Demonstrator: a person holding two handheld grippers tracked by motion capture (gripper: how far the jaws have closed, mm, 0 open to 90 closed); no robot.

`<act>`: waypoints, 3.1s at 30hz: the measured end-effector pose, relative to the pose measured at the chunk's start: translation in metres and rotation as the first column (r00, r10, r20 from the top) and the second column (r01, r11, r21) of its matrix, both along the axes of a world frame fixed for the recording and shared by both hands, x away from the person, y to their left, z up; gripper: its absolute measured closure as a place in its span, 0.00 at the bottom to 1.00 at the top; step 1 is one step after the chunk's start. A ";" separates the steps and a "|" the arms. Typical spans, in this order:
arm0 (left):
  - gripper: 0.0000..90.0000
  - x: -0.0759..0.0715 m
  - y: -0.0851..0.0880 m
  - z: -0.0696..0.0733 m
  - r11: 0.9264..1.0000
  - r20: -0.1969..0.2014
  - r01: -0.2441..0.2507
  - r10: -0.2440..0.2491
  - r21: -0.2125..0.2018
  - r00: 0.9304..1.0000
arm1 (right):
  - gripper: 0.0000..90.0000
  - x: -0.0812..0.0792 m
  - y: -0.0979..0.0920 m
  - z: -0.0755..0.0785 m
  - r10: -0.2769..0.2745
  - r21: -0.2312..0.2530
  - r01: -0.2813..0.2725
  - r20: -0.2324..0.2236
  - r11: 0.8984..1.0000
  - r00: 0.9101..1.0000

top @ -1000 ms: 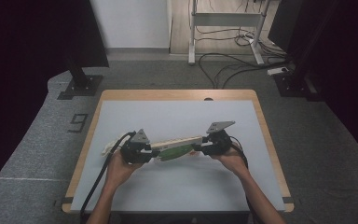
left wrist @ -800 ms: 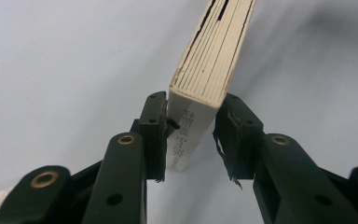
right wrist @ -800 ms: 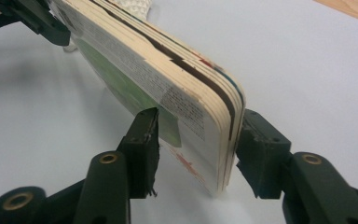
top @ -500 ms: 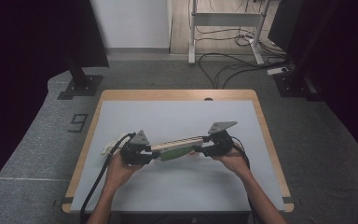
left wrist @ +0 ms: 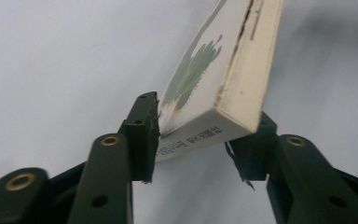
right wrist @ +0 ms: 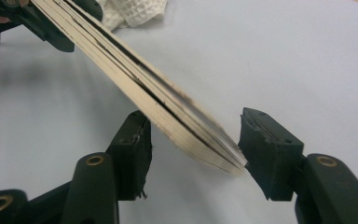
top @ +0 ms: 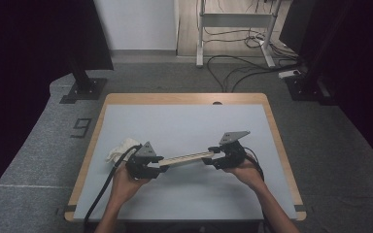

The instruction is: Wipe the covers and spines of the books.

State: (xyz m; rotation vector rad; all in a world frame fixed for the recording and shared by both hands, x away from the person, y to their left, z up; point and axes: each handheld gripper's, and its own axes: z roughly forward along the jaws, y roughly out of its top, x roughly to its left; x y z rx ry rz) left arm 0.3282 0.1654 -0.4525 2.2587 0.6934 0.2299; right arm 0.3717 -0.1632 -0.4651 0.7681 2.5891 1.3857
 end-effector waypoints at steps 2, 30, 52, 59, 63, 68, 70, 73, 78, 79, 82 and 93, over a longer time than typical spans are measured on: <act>0.56 -0.003 0.000 -0.002 1.000 -0.008 -0.013 0.012 -0.012 1.000 | 0.44 -0.002 0.000 -0.001 0.000 -0.001 0.000 -0.007 1.000 1.000; 0.22 -0.056 -0.020 -0.039 0.992 -0.052 -0.122 0.123 0.012 0.991 | 0.28 -0.053 -0.006 -0.041 -0.027 -0.058 0.024 -0.037 0.998 0.999; 0.25 -0.046 -0.011 -0.066 0.991 -0.044 -0.099 0.103 0.092 0.994 | 0.29 -0.071 0.001 -0.061 -0.009 -0.096 0.010 0.014 0.995 1.000; 0.22 -0.049 -0.012 -0.066 0.991 -0.039 -0.076 0.081 0.110 0.996 | 0.27 -0.073 0.004 -0.064 0.005 -0.132 -0.001 0.031 0.991 1.000; 0.23 -0.050 -0.011 -0.066 0.991 -0.033 -0.074 0.078 0.114 0.996 | 0.27 -0.073 0.004 -0.065 0.000 -0.114 0.002 0.016 0.993 1.000; 0.30 -0.053 -0.005 -0.063 0.993 -0.053 -0.059 0.064 0.098 0.997 | 0.27 -0.076 0.004 -0.066 -0.003 -0.129 0.007 0.031 0.992 1.000; 0.35 -0.054 -0.002 -0.063 0.995 -0.063 -0.057 0.062 0.084 0.996 | 0.27 -0.078 0.005 -0.066 -0.002 -0.135 0.007 0.033 0.991 0.999; 0.38 -0.055 -0.002 -0.063 0.994 -0.052 -0.051 0.056 0.093 0.997 | 0.28 -0.082 0.008 -0.066 -0.012 -0.158 0.021 0.057 0.987 0.998; 0.43 -0.057 -0.002 -0.063 0.993 -0.036 -0.046 0.050 0.112 0.998 | 0.37 -0.084 0.010 -0.065 -0.026 -0.160 0.037 0.067 0.986 0.997; 0.43 -0.057 -0.002 -0.062 0.992 -0.037 -0.047 0.052 0.113 0.998 | 0.37 -0.084 0.010 -0.065 -0.030 -0.161 0.041 0.065 0.986 0.997; 0.46 -0.052 -0.001 -0.062 0.992 -0.033 -0.056 0.060 0.114 0.998 | 0.40 -0.084 0.011 -0.064 -0.041 -0.167 0.052 0.068 0.985 0.997; 0.51 -0.031 -0.003 -0.062 0.991 -0.029 -0.064 0.068 0.116 0.997 | 0.44 -0.075 0.012 -0.063 -0.083 -0.178 0.098 0.090 0.979 0.992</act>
